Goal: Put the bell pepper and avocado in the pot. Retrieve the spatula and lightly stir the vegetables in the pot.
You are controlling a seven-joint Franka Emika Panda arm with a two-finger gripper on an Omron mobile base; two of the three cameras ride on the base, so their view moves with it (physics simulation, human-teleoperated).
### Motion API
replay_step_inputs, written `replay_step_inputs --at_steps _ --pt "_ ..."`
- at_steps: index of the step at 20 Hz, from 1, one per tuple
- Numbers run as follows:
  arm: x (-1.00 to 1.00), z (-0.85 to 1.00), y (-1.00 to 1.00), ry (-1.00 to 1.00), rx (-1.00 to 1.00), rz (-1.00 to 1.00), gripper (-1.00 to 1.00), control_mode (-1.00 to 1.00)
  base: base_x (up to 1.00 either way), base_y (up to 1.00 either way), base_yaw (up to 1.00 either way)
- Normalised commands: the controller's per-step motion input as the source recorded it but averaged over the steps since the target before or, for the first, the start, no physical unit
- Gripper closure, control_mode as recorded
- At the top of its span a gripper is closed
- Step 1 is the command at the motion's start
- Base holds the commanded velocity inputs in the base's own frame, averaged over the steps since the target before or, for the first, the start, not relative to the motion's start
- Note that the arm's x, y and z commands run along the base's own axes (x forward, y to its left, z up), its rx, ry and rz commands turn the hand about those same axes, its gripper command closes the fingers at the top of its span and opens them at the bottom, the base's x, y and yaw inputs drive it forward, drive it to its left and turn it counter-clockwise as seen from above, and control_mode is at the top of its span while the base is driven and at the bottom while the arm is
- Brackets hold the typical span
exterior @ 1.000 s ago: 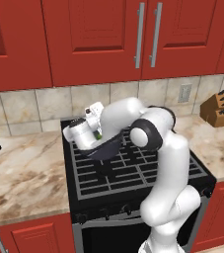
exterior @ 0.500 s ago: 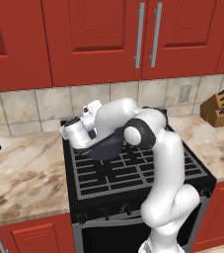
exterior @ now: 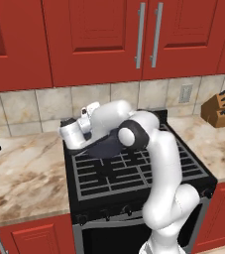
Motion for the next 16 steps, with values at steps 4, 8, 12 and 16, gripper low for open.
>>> replay_step_inputs --at_steps 4,8,12,16 --pt "-0.13 -0.21 0.05 0.00 0.00 -0.05 1.00 -1.00 0.00 0.00 0.00" --pt "-0.26 -0.03 0.03 0.00 0.02 -0.02 1.00 -1.00 0.00 0.00 0.00" --pt "-0.44 0.00 0.08 0.00 0.03 0.00 1.00 -1.00 0.00 0.00 0.00" --pt "-0.48 0.00 0.18 0.01 0.03 0.00 1.00 -1.00 0.00 0.00 0.00"
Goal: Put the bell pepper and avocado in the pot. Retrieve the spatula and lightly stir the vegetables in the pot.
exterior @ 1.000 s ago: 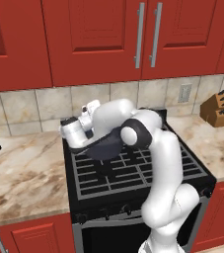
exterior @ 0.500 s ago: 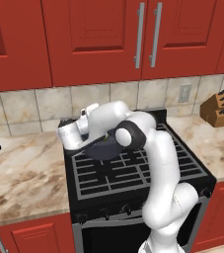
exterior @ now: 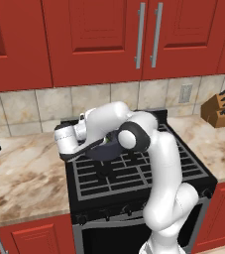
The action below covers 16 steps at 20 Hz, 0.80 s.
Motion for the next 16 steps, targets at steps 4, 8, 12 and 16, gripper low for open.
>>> replay_step_inputs --at_steps 4,8,12,16 --pt "-0.49 0.00 0.19 0.00 0.04 0.00 1.00 -1.00 0.00 0.00 0.00" --pt "-0.27 0.22 0.07 0.00 0.02 0.00 1.00 -1.00 0.00 0.00 0.00" --pt "0.00 0.64 0.00 0.00 0.00 -0.02 1.00 -1.00 0.00 0.00 0.00" --pt "0.00 0.66 0.01 0.00 0.04 -0.02 1.00 -1.00 0.00 0.00 0.00"
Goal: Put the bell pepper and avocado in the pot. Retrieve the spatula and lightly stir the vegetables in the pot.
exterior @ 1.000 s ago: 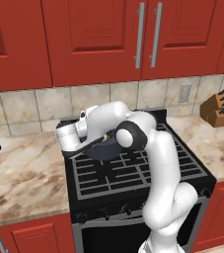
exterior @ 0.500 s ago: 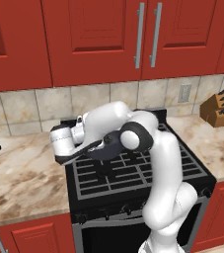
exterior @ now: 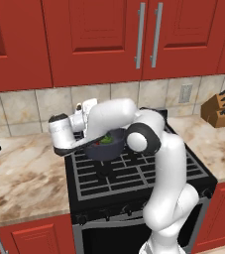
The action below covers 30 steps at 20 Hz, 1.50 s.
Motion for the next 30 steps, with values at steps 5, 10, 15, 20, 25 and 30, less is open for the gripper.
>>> replay_step_inputs --at_steps 5,10,15,20,25,30 --pt "-0.01 -0.07 0.11 0.00 0.27 0.00 1.00 -1.00 0.00 0.00 0.00" --pt "-0.07 -0.58 0.05 0.00 0.32 0.00 1.00 -1.00 0.00 0.00 0.00" --pt "0.00 -0.57 0.00 0.00 0.24 0.00 1.00 -1.00 0.00 0.00 0.00" --pt "0.00 -0.49 0.00 0.00 0.13 0.00 1.00 -1.00 0.00 0.00 0.00" --pt "0.14 -0.03 0.00 0.00 0.02 0.00 1.00 -1.00 0.00 0.00 0.00" --pt "0.07 0.00 0.00 0.00 0.03 0.00 1.00 -1.00 0.00 0.00 0.00"
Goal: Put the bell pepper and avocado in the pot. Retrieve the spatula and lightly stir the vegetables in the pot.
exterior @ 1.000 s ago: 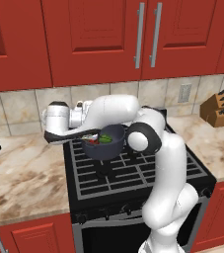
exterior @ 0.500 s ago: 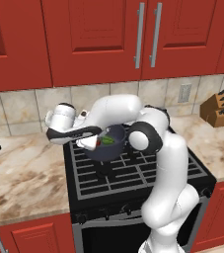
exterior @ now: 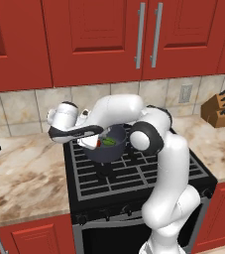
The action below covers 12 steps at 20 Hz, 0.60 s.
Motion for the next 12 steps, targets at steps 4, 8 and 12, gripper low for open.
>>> replay_step_inputs --at_steps 4,8,12 --pt "0.10 -0.02 0.00 0.00 0.04 0.00 1.00 -1.00 0.00 0.00 0.00" --pt "0.19 -0.27 -0.06 0.00 0.00 0.00 1.00 -1.00 0.00 0.00 0.00" --pt "0.24 -0.32 -0.12 0.00 0.00 0.00 1.00 -1.00 0.00 0.00 0.00"
